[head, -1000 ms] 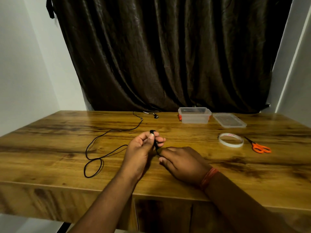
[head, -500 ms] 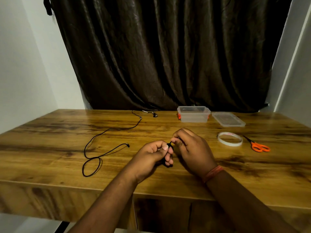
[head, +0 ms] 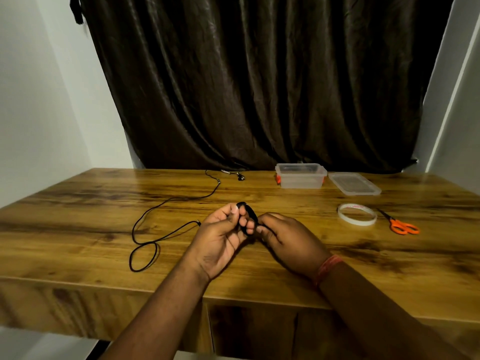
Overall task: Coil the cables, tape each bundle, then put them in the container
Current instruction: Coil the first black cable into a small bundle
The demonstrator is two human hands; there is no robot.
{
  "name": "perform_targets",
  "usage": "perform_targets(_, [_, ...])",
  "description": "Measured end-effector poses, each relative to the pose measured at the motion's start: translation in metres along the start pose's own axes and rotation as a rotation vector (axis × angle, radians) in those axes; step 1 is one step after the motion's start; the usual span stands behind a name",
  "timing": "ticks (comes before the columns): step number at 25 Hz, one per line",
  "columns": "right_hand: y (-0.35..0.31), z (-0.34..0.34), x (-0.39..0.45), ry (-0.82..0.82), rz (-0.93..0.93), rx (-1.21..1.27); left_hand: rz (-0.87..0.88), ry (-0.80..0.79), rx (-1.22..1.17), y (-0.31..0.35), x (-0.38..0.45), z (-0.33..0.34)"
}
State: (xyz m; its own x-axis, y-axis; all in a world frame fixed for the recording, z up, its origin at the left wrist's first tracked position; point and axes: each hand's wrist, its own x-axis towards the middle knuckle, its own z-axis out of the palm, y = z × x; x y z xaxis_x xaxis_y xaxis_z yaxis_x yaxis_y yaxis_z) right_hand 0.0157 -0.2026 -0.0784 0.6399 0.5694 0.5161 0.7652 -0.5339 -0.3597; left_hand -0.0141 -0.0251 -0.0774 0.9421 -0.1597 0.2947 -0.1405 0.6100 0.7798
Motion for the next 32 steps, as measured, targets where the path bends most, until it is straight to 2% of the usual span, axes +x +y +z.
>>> perform_targets(7, [0.003,0.000,0.001,-0.043,0.067,0.049,-0.011,0.060,0.042,0.001,0.000,0.005])
perform_targets(12, [0.001,-0.009,-0.001,0.085,0.161,0.334,-0.064,-0.022,0.136,-0.002,-0.003,0.003])
perform_targets(17, [-0.004,-0.012,-0.006,-0.003,0.118,0.559,-0.114,-0.051,0.249,-0.004,-0.005,0.005])
perform_targets(23, [-0.001,-0.010,-0.004,0.068,0.039,0.323,-0.102,-0.022,0.324,-0.008,-0.004,0.005])
perform_targets(29, [0.001,-0.007,-0.001,0.135,0.072,0.272,-0.027,0.070,0.461,-0.012,-0.001,0.003])
perform_targets(32, [0.003,-0.005,-0.002,0.143,0.090,0.212,0.008,0.101,0.604,-0.019,0.004,-0.002])
